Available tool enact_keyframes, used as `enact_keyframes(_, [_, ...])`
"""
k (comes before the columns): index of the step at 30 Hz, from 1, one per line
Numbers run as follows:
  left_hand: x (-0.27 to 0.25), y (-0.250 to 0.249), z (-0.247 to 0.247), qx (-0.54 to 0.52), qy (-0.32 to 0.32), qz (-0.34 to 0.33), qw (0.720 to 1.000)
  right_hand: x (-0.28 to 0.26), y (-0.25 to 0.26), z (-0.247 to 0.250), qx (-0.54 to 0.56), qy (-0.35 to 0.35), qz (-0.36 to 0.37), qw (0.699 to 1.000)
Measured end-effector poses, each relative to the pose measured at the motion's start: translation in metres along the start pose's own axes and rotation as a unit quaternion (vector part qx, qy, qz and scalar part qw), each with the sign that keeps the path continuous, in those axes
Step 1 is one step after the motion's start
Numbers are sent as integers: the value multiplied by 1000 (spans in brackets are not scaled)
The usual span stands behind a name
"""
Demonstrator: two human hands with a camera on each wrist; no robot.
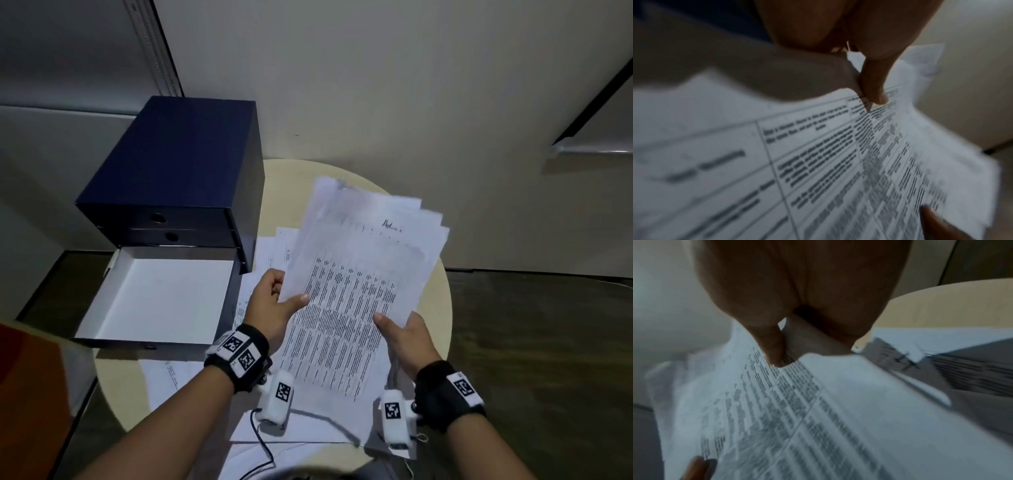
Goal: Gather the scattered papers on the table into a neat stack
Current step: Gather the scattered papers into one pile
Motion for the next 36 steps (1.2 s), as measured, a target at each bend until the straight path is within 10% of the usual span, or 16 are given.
enact_keyframes(4, [-7, -32, -16, -83, 26, -18, 996, -5, 38, 7, 70, -34, 37, 996])
enact_keyframes(14, [-26, 18, 5, 218, 38, 21, 975, -18, -16, -33, -65, -7, -17, 998])
enact_keyframes(21, [-35, 15, 3, 132, -27, 11, 991, -18, -21, -34, -81, -33, -11, 996])
enact_keyframes(27, [-48, 40, 44, 190, 18, 93, 977, -15, -58, -27, -38, -28, -112, 993])
enact_keyframes(33, [-71, 86, 111, 467, -59, 176, 865, -19, -107, -39, -79, 37, -261, 961])
enact_keyframes(36, [-71, 87, 112, 342, -74, 200, 915, -21, -114, -39, -85, 46, -276, 956])
Point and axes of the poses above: each hand's wrist, its own x-axis towards the middle knuckle, its own z-axis out of the back of the hand, y = z × x, the point moved 1 cm from there along x, towards the middle knuckle, and after that the axes turned 15 degrees about -x, right-handed, at the moved point
